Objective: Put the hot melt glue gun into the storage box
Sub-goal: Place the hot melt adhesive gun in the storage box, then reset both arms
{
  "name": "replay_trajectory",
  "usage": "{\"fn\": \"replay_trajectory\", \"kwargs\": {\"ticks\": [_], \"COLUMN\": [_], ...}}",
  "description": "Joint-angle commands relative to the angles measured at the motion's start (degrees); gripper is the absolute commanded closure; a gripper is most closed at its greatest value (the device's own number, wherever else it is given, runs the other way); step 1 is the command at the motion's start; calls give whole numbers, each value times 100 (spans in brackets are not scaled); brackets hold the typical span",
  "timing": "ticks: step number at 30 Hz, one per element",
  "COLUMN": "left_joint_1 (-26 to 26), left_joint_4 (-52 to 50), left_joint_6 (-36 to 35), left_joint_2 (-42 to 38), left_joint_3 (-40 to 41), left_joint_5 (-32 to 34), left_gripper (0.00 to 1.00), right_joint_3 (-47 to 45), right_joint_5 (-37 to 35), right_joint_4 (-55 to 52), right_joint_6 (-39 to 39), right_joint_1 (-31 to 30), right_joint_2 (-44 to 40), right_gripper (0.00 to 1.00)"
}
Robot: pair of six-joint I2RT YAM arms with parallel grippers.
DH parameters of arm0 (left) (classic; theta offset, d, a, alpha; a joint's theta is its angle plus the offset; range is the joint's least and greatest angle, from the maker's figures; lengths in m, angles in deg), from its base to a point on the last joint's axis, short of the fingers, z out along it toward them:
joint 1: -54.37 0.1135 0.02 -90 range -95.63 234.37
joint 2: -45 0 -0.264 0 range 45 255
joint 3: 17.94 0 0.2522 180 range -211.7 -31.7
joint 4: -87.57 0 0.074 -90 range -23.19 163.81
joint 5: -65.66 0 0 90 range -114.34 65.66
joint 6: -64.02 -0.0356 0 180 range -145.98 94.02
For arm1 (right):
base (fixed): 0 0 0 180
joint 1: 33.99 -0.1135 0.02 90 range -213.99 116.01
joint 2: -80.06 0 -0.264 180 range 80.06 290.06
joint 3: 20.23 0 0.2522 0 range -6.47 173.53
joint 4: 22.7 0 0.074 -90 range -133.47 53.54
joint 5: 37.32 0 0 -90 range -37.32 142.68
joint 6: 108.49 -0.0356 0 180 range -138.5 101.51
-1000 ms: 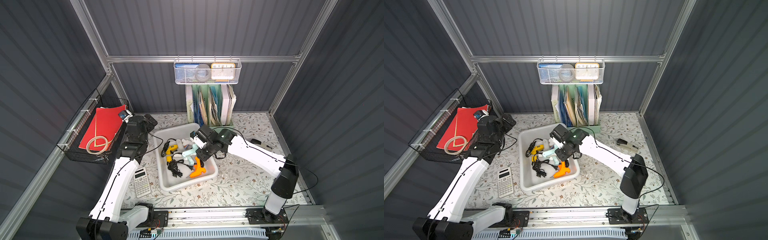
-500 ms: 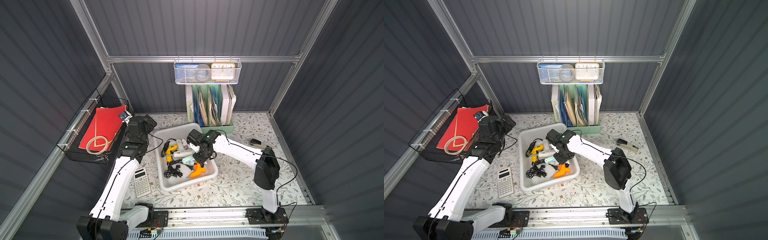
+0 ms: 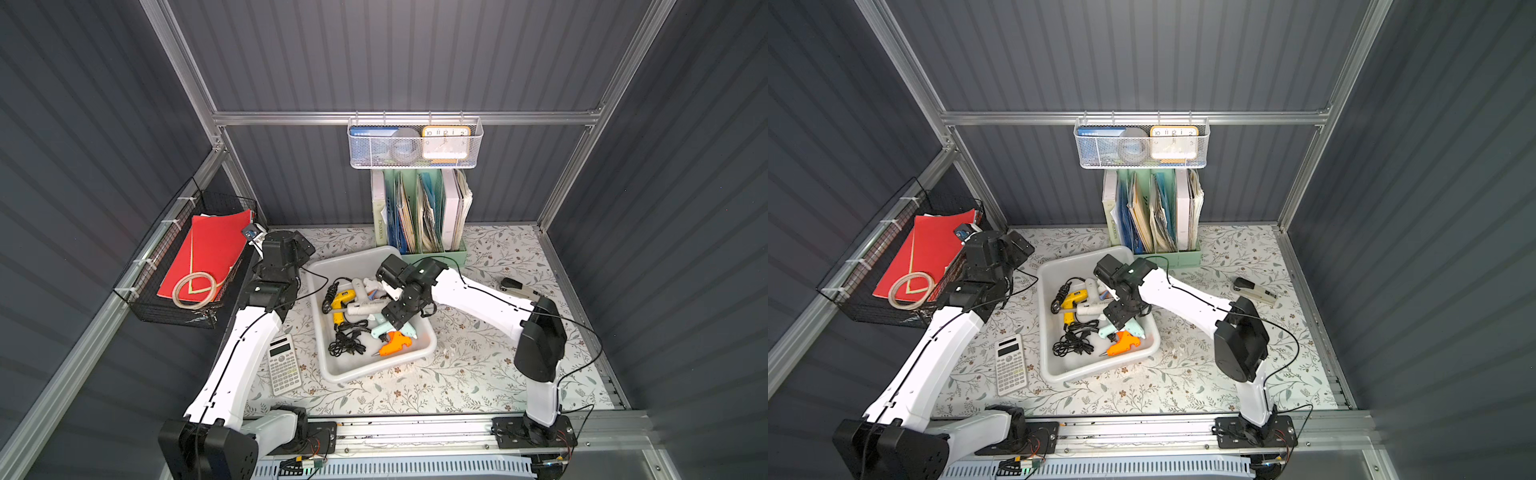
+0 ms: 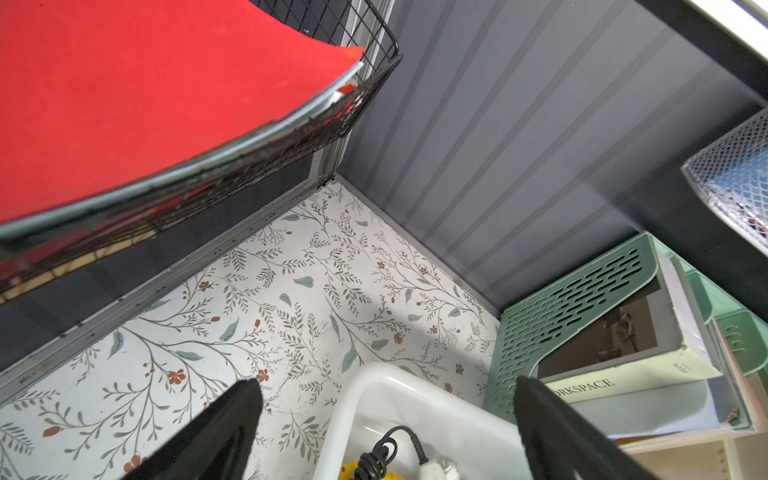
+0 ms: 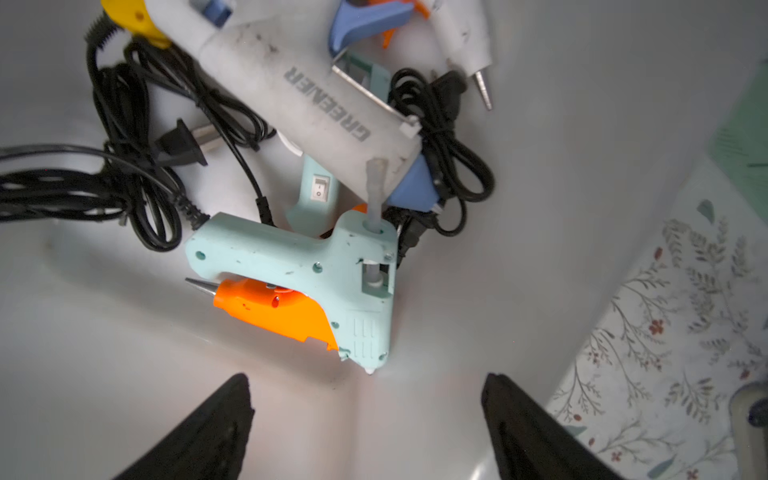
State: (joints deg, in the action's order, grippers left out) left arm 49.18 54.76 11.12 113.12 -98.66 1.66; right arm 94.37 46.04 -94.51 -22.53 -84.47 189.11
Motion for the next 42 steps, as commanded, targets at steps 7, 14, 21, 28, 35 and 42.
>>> {"fn": "replay_trajectory", "kwargs": {"ticks": [7, 14, 21, 28, 35, 42], "left_joint_1": [44, 45, 51, 226, 518, 844], "left_joint_4": [105, 559, 1290, 1790, 3977, 6663], "left_joint_6": [-28, -129, -108, 114, -561, -1701], "left_joint_2": [-304, -412, -420, -187, -23, 546], "left_joint_3": [350, 802, 1438, 2002, 3330, 4473], "left_joint_5": [444, 845, 1410, 2239, 1587, 767], "left_gripper": [0, 0, 0, 0, 0, 0], "right_joint_3": [-1168, -3333, -5228, -6691, -7847, -8405], "right_joint_5": [-946, -1651, -2008, -2621, -2636, -2075], "right_joint_4": [958, 2204, 3090, 4727, 7154, 9066], "right_joint_6": [-837, -1641, -2145, -2020, -1224, -1031], "right_joint_1": [1075, 2468, 4019, 4786, 5087, 5394], "right_joint_2": [-1960, -4141, -5589, -6085, -5463, -4333], "right_gripper": [1, 1, 1, 1, 1, 1]}}
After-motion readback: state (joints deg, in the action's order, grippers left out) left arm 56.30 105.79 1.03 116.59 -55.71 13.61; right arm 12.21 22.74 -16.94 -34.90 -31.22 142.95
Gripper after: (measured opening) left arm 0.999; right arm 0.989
